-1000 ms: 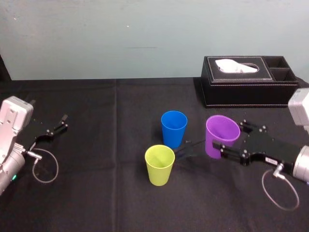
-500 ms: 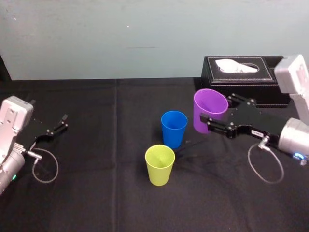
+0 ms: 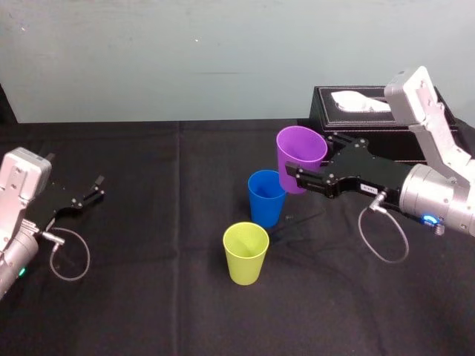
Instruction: Stack the three plastic cups sequentially using one hand.
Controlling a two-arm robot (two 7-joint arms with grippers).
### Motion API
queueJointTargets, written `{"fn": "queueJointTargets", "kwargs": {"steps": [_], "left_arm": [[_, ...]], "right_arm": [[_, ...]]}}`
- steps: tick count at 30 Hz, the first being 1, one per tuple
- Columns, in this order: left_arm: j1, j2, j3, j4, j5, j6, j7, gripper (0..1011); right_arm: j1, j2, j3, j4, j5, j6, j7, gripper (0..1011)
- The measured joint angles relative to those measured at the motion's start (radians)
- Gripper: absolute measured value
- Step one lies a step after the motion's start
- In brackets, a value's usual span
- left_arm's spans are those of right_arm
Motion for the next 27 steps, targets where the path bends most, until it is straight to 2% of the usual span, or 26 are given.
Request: {"fn": "queueJointTargets", "kwargs": {"steps": [14,27], "left_arm": [[0.0,0.0,0.0,0.0,0.0,0.0,0.0,1010],[0.0,0.0,0.0,0.0,0.0,0.0,0.0,1010]], "right_arm": [[0.057,-0.038,-0.045,0.058,-0.032,0.011,0.002,736],[0.087,-0.072,-0.068,0.106,-0.046,0.014,0.006,736]]}}
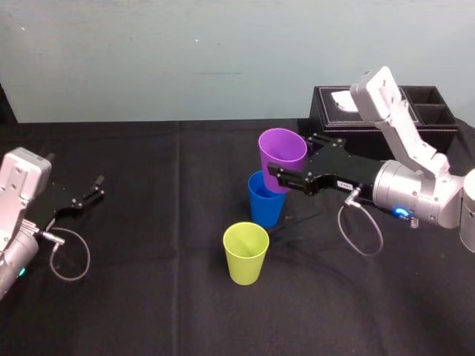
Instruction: Stack the three plastic cups sequentially using one hand.
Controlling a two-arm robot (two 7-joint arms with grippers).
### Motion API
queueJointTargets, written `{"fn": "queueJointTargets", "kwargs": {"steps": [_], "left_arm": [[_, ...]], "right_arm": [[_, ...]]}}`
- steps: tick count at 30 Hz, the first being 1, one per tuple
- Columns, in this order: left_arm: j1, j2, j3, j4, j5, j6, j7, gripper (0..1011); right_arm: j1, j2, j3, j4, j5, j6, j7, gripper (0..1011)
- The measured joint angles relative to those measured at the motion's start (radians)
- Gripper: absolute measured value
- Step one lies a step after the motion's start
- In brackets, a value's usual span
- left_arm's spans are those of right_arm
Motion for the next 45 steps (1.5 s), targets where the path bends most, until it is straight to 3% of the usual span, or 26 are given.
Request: {"fn": "queueJointTargets", "kwargs": {"steps": [45], "left_arm": [[0.0,0.0,0.0,0.0,0.0,0.0,0.0,1010]], "right_arm": [[0.03,-0.06,-0.02,0.096,-0.025,-0.033,0.012,735]]}}
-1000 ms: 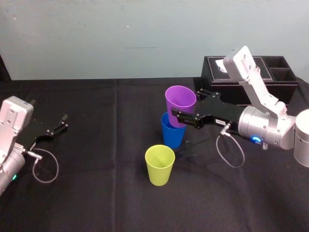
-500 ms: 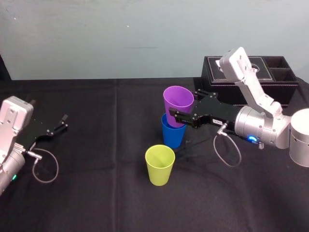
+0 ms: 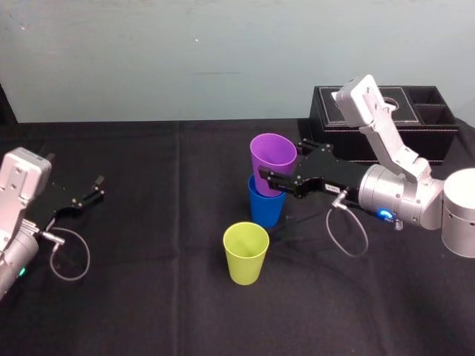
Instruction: Stack the three plastic cups sequentially using one hand.
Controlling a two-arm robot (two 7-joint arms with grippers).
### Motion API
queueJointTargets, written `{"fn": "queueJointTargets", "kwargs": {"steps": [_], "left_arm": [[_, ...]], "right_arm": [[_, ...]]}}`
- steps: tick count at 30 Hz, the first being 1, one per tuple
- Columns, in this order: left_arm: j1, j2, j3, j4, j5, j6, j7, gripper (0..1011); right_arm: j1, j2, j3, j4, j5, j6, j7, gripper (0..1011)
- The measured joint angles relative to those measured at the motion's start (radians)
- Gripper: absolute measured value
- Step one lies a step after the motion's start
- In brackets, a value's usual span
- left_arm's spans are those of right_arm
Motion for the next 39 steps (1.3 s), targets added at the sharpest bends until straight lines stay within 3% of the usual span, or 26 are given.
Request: {"fn": "queueJointTargets", "kwargs": {"steps": [17,35,39], "left_arm": [[0.0,0.0,0.0,0.0,0.0,0.0,0.0,1010],[0.0,0.0,0.0,0.0,0.0,0.0,0.0,1010],[0.0,0.0,0.0,0.0,0.0,0.0,0.0,1010]], "right_arm": [[0.005,-0.019,-0.012,0.051,-0.017,-0.024,0.005,736],[0.004,-0.023,-0.012,0.055,-0.023,-0.03,0.003,735],[0.004,-0.023,-0.012,0.055,-0.022,-0.029,0.003,816]]}}
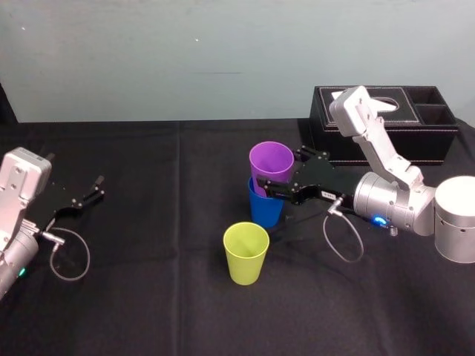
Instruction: Stack the three plastic cups sequentially using one hand.
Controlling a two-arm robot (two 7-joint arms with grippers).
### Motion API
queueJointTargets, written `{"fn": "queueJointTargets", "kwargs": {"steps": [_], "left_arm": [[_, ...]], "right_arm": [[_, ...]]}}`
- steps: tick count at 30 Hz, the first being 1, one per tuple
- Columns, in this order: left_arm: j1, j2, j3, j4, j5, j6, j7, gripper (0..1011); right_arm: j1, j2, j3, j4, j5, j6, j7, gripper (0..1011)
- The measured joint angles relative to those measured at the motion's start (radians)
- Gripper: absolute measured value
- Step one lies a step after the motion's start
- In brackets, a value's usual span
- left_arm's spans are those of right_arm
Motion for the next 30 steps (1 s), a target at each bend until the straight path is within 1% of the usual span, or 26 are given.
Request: {"fn": "queueJointTargets", "kwargs": {"steps": [3,4,6,7,8,28,30], "left_arm": [[0.0,0.0,0.0,0.0,0.0,0.0,0.0,1010],[0.0,0.0,0.0,0.0,0.0,0.0,0.0,1010],[0.0,0.0,0.0,0.0,0.0,0.0,0.0,1010],[0.0,0.0,0.0,0.0,0.0,0.0,0.0,1010],[0.0,0.0,0.0,0.0,0.0,0.0,0.0,1010],[0.0,0.0,0.0,0.0,0.0,0.0,0.0,1010],[0.0,0.0,0.0,0.0,0.0,0.0,0.0,1010]], "right_arm": [[0.0,0.0,0.0,0.0,0.0,0.0,0.0,872],[0.0,0.0,0.0,0.0,0.0,0.0,0.0,922],[0.0,0.0,0.0,-0.001,0.001,0.001,0.0,952],[0.0,0.001,0.0,-0.001,0.001,0.001,-0.001,995],[0.0,0.001,0.0,-0.001,0.001,0.001,-0.001,1002],[0.0,0.001,0.0,-0.001,0.002,0.002,-0.001,1003],[-0.005,0.004,0.005,-0.008,0.003,0.0,-0.001,1003]]}}
